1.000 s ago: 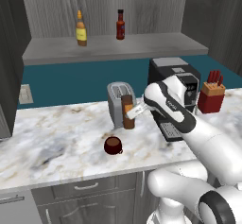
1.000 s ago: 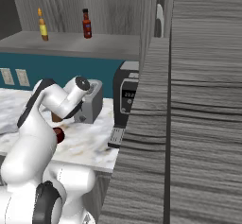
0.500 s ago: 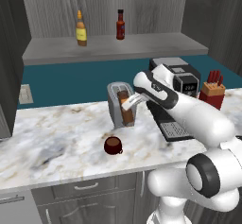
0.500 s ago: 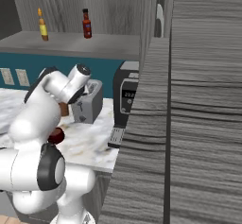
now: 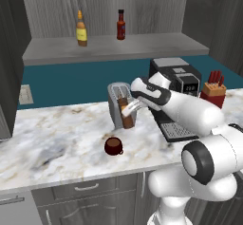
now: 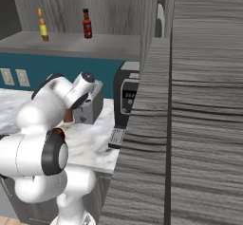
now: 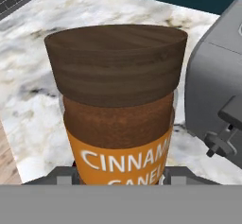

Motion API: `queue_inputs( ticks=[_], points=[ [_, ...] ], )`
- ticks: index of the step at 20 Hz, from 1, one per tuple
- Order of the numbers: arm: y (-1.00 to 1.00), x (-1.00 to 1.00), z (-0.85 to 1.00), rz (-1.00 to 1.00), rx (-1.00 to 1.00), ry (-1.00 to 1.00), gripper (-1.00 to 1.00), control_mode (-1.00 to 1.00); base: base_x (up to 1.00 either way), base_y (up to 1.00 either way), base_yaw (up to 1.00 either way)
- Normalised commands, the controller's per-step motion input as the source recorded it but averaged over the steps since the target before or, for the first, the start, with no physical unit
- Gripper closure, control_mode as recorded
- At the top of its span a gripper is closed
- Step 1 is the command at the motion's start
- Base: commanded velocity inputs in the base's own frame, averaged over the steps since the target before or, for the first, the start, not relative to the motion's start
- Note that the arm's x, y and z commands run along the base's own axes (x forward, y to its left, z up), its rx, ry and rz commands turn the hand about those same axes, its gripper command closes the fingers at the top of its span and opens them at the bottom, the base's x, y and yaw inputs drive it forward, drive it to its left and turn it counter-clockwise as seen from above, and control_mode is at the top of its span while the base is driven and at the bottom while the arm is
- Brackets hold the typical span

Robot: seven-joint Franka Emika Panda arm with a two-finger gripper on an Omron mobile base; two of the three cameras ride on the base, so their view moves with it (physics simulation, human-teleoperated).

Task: Pick the cinnamon and honey bottle from the cabinet and place them next to the mug.

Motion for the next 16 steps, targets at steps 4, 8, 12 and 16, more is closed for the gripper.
queue_inputs(
  ticks=[4,8,12,16],
  points=[
    [-0.01,0.0,-0.46,0.0,0.0,-0.02,1.0,-1.0,0.0,0.0,0.0],
    [-0.11,0.0,-0.32,0.0,0.0,-0.04,1.0,-1.0,0.0,0.0,0.0],
    [-0.23,0.0,-0.29,0.0,0.0,-0.03,1.0,-1.0,0.0,0.0,0.0],
    [-0.03,-0.18,-0.29,0.0,0.01,-0.09,1.0,-1.0,0.0,0.0,0.0]
  ],
)
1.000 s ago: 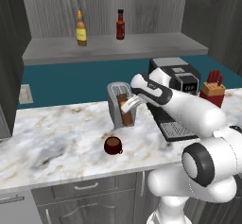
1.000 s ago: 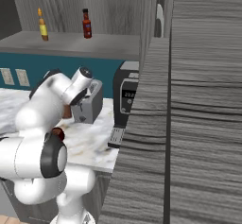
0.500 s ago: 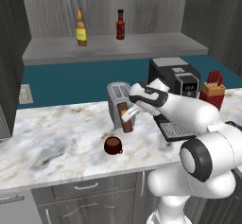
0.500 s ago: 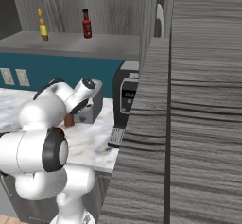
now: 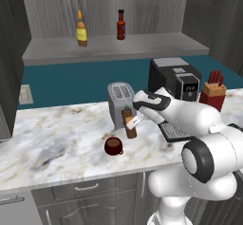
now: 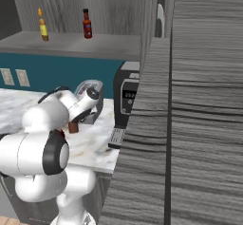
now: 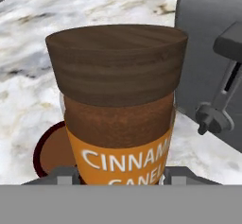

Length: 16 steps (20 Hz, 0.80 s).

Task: Pick the cinnamon and honey bottle from the cabinet and place them next to the mug.

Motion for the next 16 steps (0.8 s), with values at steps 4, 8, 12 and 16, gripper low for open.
queue_inputs(
  ticks=[4,8,12,16],
  points=[
    [0.0,-0.36,-0.38,0.0,0.04,-0.1,1.0,-1.0,0.0,0.0,0.0],
    [0.0,-0.12,-0.2,0.0,0.01,-0.17,1.0,-1.0,0.0,0.0,0.0],
    [0.0,0.0,-0.02,0.0,0.0,-0.21,1.0,-1.0,0.0,0.0,0.0],
    [0.0,0.0,-0.1,0.01,0.04,-0.16,1.0,-1.0,0.0,0.0,0.0]
  ],
)
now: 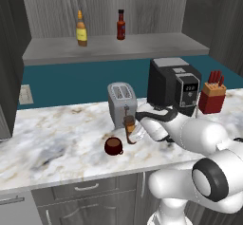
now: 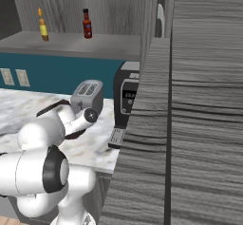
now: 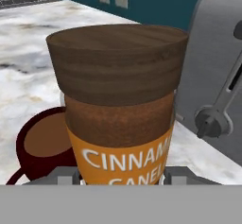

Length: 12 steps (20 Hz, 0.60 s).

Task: Pick the cinnamon and honey bottle from the cabinet and place them next to the mug.

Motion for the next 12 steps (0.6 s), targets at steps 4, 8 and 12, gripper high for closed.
queue_inputs(
  ticks=[4,8,12],
  points=[
    [-0.01,-0.13,0.0,0.04,0.08,-0.02,1.0,-1.0,0.0,0.0,0.0],
    [-0.03,-0.01,0.0,0.05,0.04,0.01,1.0,-1.0,0.0,0.0,0.0],
    [0.0,0.0,0.0,0.03,0.0,0.0,1.0,-1.0,0.0,0.0,0.0]
  ],
)
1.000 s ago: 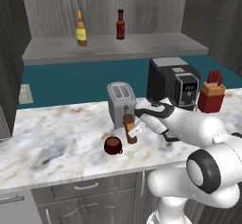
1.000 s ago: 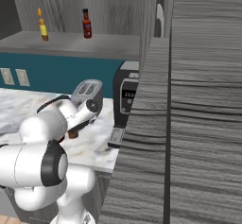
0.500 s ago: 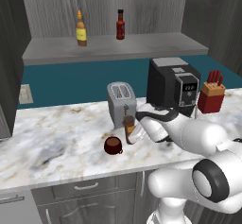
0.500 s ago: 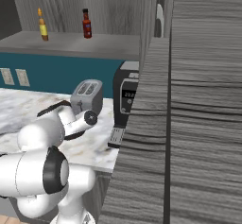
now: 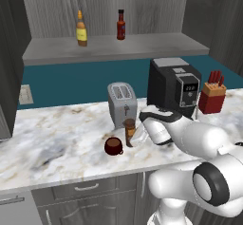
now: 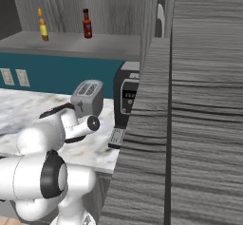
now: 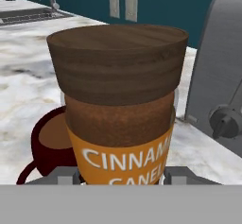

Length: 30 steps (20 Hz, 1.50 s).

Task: Pick the cinnamon and honey bottle from the cabinet and place them next to the mug.

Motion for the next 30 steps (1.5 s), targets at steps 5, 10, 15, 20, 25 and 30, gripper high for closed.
queue_inputs(
  ticks=[5,10,15,20,25,30],
  points=[
    [0.0,0.0,0.0,0.0,0.0,0.0,1.0,-1.0,0.0,0.0,0.0],
    [0.0,0.0,-0.07,0.0,0.0,0.0,1.0,-1.0,0.0,0.0,0.0],
    [0.0,0.0,-0.32,0.0,0.0,0.0,1.0,-1.0,0.0,0.0,0.0],
    [0.0,0.0,-0.15,0.0,0.0,0.0,1.0,-1.0,0.0,0.0,0.0],
    [0.0,0.0,-0.04,0.0,0.0,0.0,1.0,-1.0,0.0,0.0,0.0],
    [0.0,0.0,0.0,0.0,0.01,-0.06,1.0,-1.0,0.0,0.0,0.0]
  ],
)
